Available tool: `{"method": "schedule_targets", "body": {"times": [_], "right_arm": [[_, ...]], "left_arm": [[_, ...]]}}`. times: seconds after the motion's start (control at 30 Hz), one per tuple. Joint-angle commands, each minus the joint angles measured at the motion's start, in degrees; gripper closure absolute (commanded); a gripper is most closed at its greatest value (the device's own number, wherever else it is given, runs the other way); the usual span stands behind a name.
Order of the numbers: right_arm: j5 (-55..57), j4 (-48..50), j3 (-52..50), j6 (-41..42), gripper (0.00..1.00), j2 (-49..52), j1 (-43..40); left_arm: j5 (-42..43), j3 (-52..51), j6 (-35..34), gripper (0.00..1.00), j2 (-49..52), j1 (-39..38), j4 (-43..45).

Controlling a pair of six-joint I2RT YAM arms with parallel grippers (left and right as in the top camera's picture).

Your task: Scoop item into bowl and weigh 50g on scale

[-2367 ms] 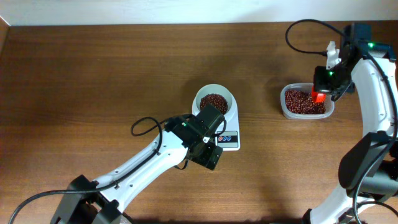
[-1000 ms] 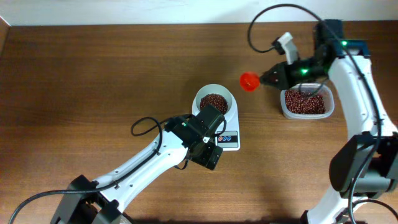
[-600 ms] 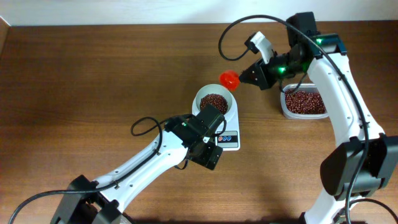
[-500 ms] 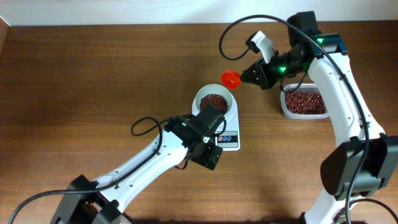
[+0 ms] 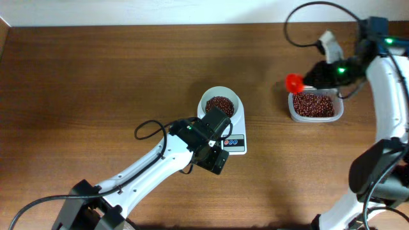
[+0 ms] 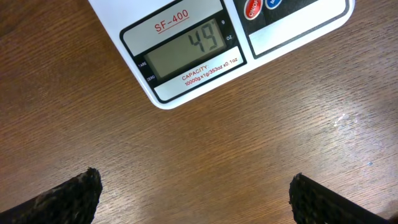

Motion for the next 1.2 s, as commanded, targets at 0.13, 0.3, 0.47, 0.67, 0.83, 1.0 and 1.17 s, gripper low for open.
{"method": "schedule_targets", "body": {"times": [0.13,0.3,0.47,0.67,0.83,1.0,1.17], "right_arm": [[16.7,-1.8,0.2,9.5,0.96,0.2,-5.7],[16.4,1.0,-4.1,11.9,0.96,0.2,-5.7],[15.6,4.4,-7.3,12.9,0.96,0.2,-3.5],[15.5,7.8,-9.7,15.0,0.96,0.2,-0.9],[15.6,11.0,-11.6,15.8,0.96,0.2,-0.1],[15.6,10.9,-11.5,15.8,0.96,0.2,-0.8],[15.8,8.6,-8.2,15.6,0.96,0.2,-2.9]], "left_arm": [[-0.5,-0.4,0.1,0.01,-0.6,-0.2,0.0],[-0.5,-0.4,0.1,0.01,-0.6,-0.2,0.0],[-0.5,-0.4,0.1,0.01,-0.6,-0.2,0.0],[-0.5,-0.4,0.1,0.01,-0.6,-0.2,0.0],[-0.5,-0.4,0.1,0.01,-0.6,-0.2,0.0],[-0.5,-0.4,0.1,0.01,-0.6,-0.2,0.0],[-0.5,-0.4,0.1,0.01,-0.6,-0.2,0.0]]}}
